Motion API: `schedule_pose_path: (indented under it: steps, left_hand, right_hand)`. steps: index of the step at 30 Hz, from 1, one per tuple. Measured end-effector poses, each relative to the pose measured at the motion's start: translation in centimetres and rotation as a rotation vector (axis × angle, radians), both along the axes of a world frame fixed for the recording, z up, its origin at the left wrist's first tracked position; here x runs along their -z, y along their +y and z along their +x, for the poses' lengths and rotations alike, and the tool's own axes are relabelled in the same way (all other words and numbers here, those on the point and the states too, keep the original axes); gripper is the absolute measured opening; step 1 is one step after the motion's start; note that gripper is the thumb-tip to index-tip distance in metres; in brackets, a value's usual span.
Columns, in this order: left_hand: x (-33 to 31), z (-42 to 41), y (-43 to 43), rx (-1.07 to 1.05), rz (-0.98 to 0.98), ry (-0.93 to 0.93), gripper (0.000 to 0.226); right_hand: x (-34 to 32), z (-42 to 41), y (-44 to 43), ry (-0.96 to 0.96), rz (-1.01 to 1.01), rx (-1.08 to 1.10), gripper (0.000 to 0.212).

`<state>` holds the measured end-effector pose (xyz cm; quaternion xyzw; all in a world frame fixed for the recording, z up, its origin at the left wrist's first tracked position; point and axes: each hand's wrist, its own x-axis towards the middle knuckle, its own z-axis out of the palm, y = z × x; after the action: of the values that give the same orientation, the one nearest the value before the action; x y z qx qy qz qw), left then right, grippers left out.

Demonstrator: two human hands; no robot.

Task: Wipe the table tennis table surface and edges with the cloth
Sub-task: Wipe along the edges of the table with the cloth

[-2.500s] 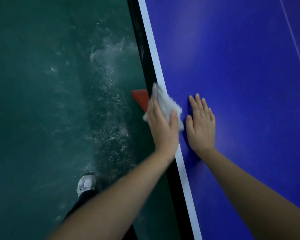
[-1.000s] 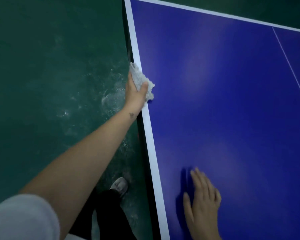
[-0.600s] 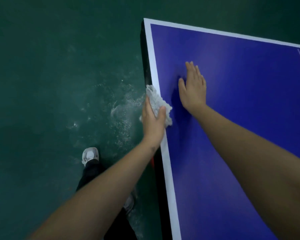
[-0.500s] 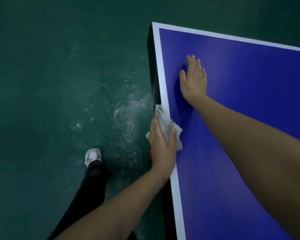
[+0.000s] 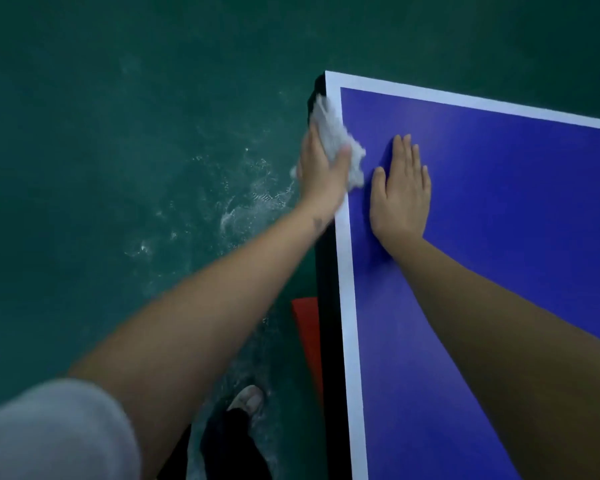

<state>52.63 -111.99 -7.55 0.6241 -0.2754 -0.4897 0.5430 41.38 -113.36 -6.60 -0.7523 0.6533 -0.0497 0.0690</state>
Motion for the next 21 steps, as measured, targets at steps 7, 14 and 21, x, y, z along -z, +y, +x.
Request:
schedule_pose_path:
  steps: [7,14,21]
  left_hand:
    - [0.3,3.6,-8.1,0.026,0.055,-0.031,0.062]
    - [0.2,-2.3,5.5,0.080,0.043,0.009,0.070]
    - [0.0,-1.9,6.2,0.157,0.087,-0.015,0.069]
  right_hand:
    - [-0.2,0.1,0.2,-0.020,0.003,0.002,0.054]
    - [-0.7,0.4,0.0,0.007,0.031,0.026,0.060]
    - [-0.9,0.5,0.1,0.028,0.054,0.032,0.059]
